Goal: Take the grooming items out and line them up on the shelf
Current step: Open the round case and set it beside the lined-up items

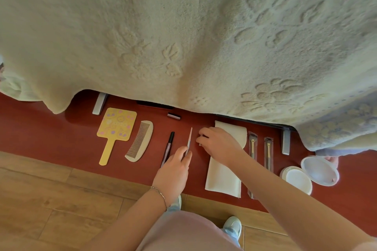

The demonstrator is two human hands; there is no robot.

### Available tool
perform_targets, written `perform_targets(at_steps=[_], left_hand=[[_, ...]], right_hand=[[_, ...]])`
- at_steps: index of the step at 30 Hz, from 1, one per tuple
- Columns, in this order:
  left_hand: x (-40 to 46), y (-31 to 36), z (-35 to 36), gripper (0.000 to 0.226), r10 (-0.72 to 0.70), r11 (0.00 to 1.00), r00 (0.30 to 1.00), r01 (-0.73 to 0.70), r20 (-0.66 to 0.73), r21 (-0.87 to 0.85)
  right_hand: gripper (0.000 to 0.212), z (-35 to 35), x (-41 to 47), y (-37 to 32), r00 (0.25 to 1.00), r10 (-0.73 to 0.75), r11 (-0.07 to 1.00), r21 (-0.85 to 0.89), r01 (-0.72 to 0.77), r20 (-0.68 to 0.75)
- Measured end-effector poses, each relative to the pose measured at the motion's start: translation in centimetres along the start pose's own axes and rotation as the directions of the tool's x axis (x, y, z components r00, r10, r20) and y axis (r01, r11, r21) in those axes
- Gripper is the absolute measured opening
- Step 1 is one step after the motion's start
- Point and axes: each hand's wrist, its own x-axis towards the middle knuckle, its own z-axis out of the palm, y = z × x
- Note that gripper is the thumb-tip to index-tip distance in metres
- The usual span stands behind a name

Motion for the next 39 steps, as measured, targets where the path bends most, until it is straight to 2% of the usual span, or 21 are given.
perform_targets(at_steps=[8, 14, 19, 23, 26, 29, 31, 34, 39], left_hand=[[0.8, 0.3, 0.2, 0.038, -0.013, 0.998, 0.999, 0.010, -0.044, -0.066], [1.0, 0.3, 0.7, 0.026, -0.043, 0.991, 0.998, 0.038, -0.040, -0.130], [1.1, 0.4, 0.7, 0.029, -0.049, 0.990, 0.997, 0.041, -0.056, -0.132], [0.8, 0.4, 0.3, 0.026, -0.050, 0.989, 0.995, 0.037, -0.088, -0.144], [0.3, 0.0, -0.7, 0.022, -0.052, 0.988, 0.985, 0.027, -0.167, -0.149], [0.2, -1.4, -1.6, 0.022, -0.093, 0.989, 0.959, 0.058, -0.269, -0.135], [0.3, -2.6, -1.8, 0.020, -0.138, 0.986, 0.951, 0.104, -0.277, -0.131], [0.2, -4.1, -1.5, 0.016, -0.179, 0.980, 0.953, 0.150, -0.245, -0.133], [-0.2, -4.8, -1.1, 0.019, -0.199, 0.972, 0.960, 0.167, -0.197, -0.165]], right_hand=[[0.015, -0.4, -0.8, -0.8, 0.994, -0.105, 0.994, -0.003, 0.105, 0.006], [0.017, -0.8, -1.2, -1.0, 0.994, -0.097, 0.995, 0.015, 0.096, 0.053], [0.019, -1.0, -1.3, -1.3, 0.994, -0.099, 0.995, 0.019, 0.099, 0.050], [0.028, -1.5, -1.4, -1.2, 0.994, -0.107, 0.993, 0.044, 0.106, 0.031], [0.033, -2.4, -1.0, -0.7, 0.999, -0.040, 0.991, 0.127, 0.044, -0.032], [0.026, -3.5, 0.7, -0.7, 0.987, 0.108, 0.970, 0.232, -0.078, -0.120], [0.022, -3.8, 2.6, -1.2, 0.981, 0.138, 0.965, 0.240, -0.102, -0.135], [0.020, -3.4, 5.8, -2.6, 0.985, 0.165, 0.969, 0.198, -0.151, -0.056], [0.030, -2.6, 9.3, -4.4, 0.972, 0.214, 0.977, -0.001, -0.214, 0.094]])
